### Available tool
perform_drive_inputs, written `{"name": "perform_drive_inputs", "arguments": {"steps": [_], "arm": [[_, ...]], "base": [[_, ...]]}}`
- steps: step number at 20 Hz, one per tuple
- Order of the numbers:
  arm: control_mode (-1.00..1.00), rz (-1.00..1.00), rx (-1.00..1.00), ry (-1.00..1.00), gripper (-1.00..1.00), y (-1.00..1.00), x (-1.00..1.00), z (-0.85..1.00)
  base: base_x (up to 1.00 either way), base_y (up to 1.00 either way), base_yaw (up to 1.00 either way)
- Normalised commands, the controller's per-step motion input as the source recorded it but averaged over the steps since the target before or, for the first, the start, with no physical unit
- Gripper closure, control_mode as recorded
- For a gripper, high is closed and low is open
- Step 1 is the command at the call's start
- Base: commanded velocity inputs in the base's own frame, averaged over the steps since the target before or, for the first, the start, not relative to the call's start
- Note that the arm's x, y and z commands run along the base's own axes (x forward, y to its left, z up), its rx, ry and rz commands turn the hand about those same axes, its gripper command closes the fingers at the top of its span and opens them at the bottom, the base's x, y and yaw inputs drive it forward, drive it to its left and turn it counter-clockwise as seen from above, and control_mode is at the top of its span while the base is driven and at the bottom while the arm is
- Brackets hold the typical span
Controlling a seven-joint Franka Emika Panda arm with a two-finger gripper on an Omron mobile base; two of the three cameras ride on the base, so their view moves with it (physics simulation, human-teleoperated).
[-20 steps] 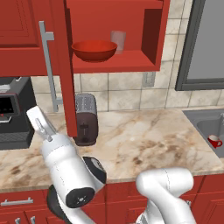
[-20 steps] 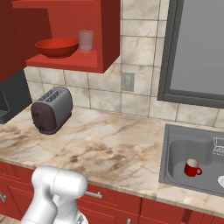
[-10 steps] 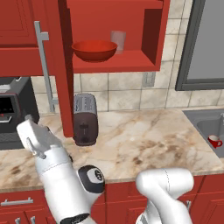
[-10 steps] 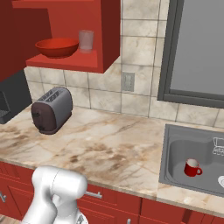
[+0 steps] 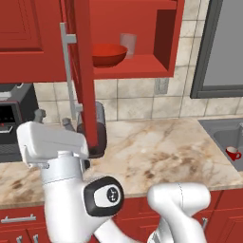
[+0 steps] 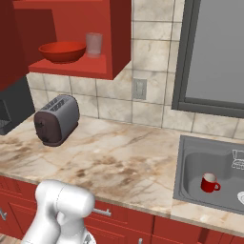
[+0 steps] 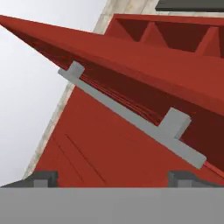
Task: Pick the mug and place it in the sink. Pick the bowl and place it in the open cabinet and then close the cabinet.
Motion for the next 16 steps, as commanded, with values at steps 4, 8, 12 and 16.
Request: {"name": "perform_drive_inputs", "arguments": {"steps": [4, 8, 12, 16], "arm": [[-1.00, -0.44, 0.00, -0.21, -1.00, -0.45, 0.11, 0.14], [-1.00, -0.41, 0.06, -0.09, -1.00, -1.00, 0.05, 0.05], [-1.00, -0.35, 0.11, -0.05, -1.00, -1.00, 0.04, 0.00], [-1.00, -0.17, 0.11, 0.00, -1.00, -1.00, 0.77, 0.00]], "base": [[0.00, 0.00, 0.00], [0.00, 0.00, 0.00], [0.00, 0.00, 0.00], [0.00, 0.00, 0.00]]}}
